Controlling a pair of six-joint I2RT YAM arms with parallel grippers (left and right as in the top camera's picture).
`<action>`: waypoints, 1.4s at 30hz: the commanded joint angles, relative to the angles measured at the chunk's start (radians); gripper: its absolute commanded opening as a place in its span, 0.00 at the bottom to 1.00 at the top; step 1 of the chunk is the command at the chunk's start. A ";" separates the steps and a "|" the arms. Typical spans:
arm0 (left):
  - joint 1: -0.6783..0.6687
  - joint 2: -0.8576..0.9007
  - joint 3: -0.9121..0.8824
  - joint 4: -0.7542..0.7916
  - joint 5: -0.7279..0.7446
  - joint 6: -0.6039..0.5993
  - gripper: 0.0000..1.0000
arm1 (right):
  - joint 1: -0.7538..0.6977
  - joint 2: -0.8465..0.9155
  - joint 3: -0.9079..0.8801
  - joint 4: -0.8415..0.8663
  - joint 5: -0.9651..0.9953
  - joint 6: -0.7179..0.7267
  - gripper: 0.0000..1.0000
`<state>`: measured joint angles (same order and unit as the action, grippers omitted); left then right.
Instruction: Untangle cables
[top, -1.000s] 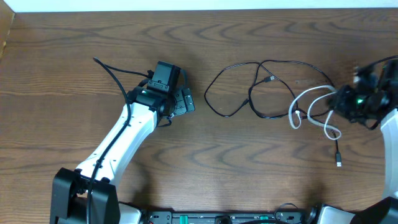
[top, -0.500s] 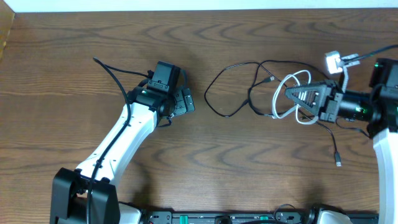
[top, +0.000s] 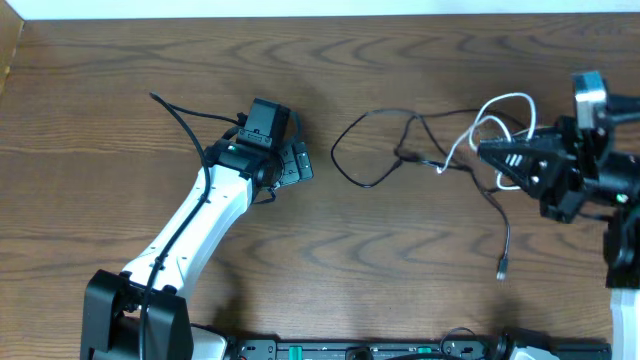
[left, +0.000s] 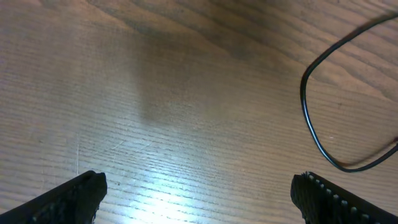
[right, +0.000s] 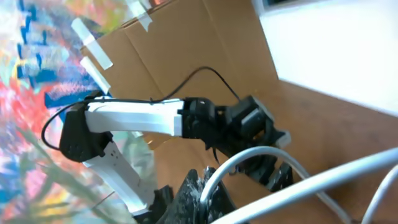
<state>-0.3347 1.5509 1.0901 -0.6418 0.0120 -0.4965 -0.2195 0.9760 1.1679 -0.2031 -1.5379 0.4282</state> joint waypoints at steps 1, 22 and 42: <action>0.002 -0.002 0.001 0.000 -0.021 0.006 0.99 | -0.002 -0.041 0.011 -0.021 -0.010 -0.013 0.01; 0.002 -0.002 0.001 0.000 -0.021 0.006 0.99 | 0.114 -0.020 -0.089 -0.966 0.798 -0.419 0.01; 0.002 -0.002 0.001 0.000 -0.021 0.006 0.99 | 0.418 -0.020 -0.385 -0.918 0.401 -0.347 0.01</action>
<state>-0.3347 1.5509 1.0893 -0.6422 0.0120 -0.4965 0.1608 0.9588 0.7818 -1.1530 -0.9543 0.0765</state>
